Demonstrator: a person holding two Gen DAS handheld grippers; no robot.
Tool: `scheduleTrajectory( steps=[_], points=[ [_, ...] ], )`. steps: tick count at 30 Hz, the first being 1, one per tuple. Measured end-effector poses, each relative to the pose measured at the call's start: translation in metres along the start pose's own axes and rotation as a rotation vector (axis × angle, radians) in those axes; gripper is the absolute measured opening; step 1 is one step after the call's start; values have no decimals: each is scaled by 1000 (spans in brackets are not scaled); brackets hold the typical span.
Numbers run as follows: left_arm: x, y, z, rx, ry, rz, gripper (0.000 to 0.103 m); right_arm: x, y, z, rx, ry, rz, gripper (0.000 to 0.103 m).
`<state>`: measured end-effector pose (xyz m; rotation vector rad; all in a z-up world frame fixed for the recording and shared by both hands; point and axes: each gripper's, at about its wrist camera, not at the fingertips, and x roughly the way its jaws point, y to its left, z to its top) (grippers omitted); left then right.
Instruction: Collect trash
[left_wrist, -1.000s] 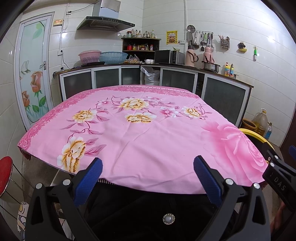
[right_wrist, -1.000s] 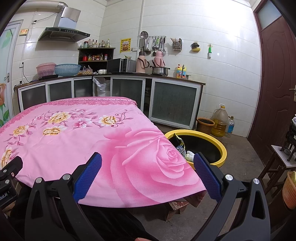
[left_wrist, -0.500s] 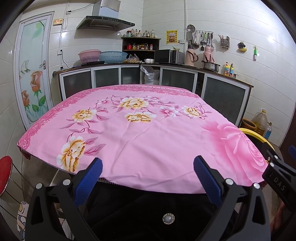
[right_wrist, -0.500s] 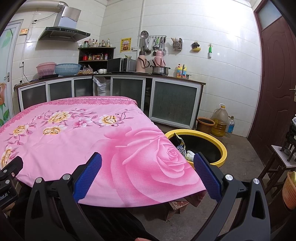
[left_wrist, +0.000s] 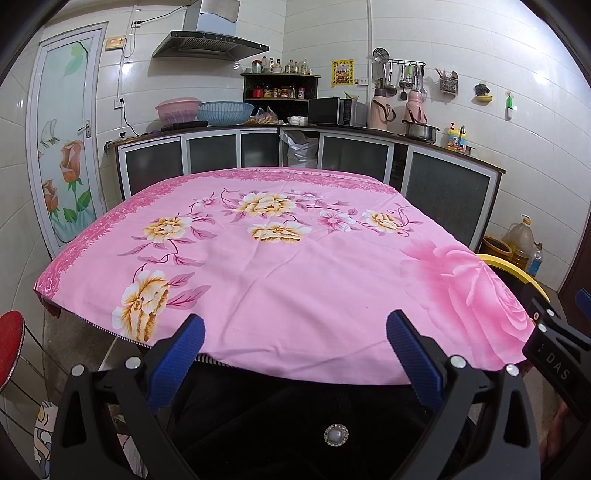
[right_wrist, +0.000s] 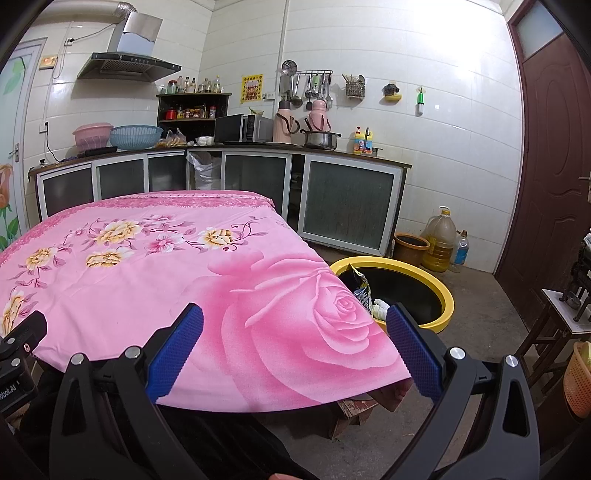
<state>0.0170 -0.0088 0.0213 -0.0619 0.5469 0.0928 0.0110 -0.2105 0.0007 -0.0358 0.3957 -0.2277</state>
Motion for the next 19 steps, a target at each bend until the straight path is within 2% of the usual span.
scheduleTrajectory(
  steps=[19],
  points=[
    [6, 4, 1, 1, 13, -7, 95, 0, -1, 0, -1, 4, 2, 95]
  ],
)
